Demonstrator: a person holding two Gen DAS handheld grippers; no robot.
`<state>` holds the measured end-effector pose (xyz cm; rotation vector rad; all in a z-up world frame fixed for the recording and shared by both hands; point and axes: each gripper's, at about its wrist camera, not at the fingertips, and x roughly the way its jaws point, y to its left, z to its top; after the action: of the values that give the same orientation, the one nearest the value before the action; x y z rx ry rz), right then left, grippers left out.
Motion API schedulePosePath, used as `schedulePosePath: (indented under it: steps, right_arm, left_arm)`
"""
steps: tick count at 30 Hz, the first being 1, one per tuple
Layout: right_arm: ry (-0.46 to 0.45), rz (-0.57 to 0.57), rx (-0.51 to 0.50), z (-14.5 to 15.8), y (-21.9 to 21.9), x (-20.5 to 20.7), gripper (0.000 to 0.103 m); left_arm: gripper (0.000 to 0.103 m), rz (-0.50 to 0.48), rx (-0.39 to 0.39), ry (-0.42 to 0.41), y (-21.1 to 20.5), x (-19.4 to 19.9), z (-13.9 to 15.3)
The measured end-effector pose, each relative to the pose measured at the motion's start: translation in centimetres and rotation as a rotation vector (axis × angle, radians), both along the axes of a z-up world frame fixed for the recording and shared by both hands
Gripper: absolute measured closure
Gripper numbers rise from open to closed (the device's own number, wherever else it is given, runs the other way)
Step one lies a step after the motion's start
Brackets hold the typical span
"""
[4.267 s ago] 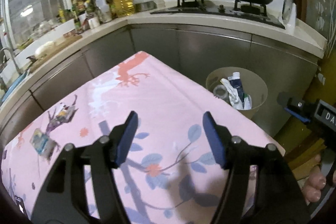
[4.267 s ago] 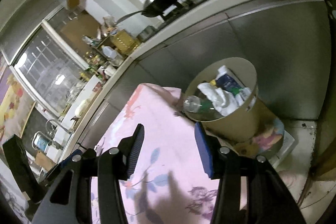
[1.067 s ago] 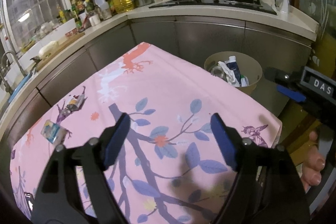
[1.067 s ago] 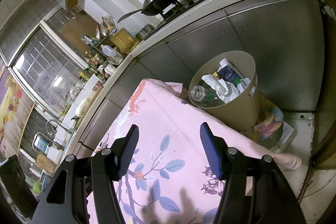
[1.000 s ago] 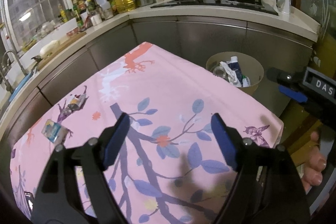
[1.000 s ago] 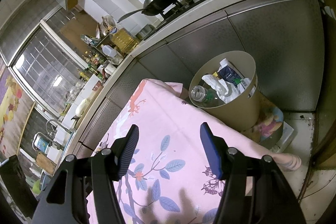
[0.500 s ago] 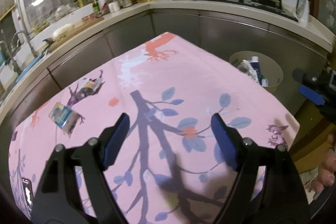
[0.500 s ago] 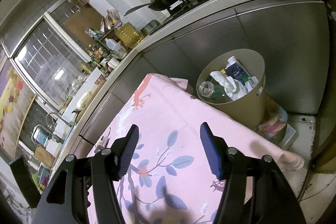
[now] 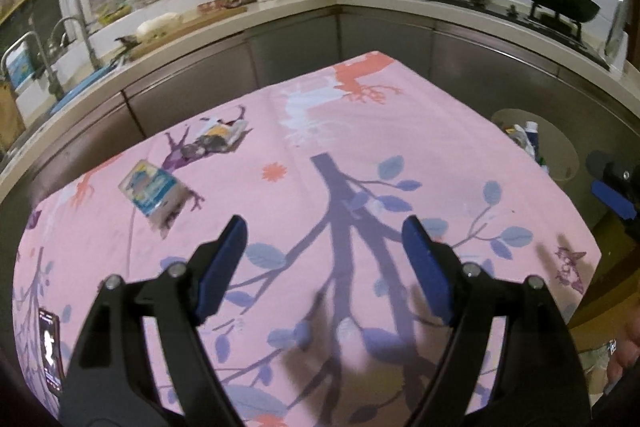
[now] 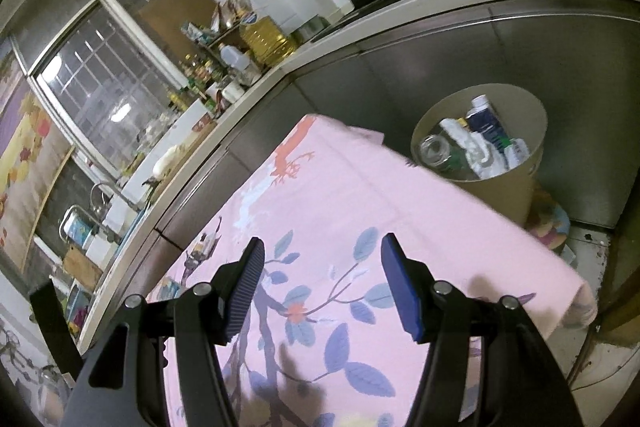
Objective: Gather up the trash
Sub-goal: 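Move both open tools toward the printed box and snack wrapper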
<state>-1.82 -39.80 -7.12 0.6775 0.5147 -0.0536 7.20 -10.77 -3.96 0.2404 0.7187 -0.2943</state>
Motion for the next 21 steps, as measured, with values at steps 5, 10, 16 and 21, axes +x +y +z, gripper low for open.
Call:
schedulePosePath:
  steps: [5,10,16,21]
  right_arm:
    - [0.029,0.059,-0.009,-0.5,2.2,1.6,0.045]
    - [0.064,0.134,-0.026,-1.2,5.1,3.5,0.045]
    - [0.099,0.225,-0.06,-2.1,8.4,5.8,0.045]
    - [0.132,0.287,-0.069,-3.4,10.4,7.5,0.045]
  left_arm:
    - [0.027,0.047,-0.012,0.018,1.9,1.3,-0.6]
    - [0.027,0.089,-0.021,0.041,3.8,2.5,-1.3]
    - [0.027,0.15,-0.038,0.068,8.0,4.1,-2.6]
    - [0.027,0.239,-0.091,0.124,13.7,6.3,-3.9]
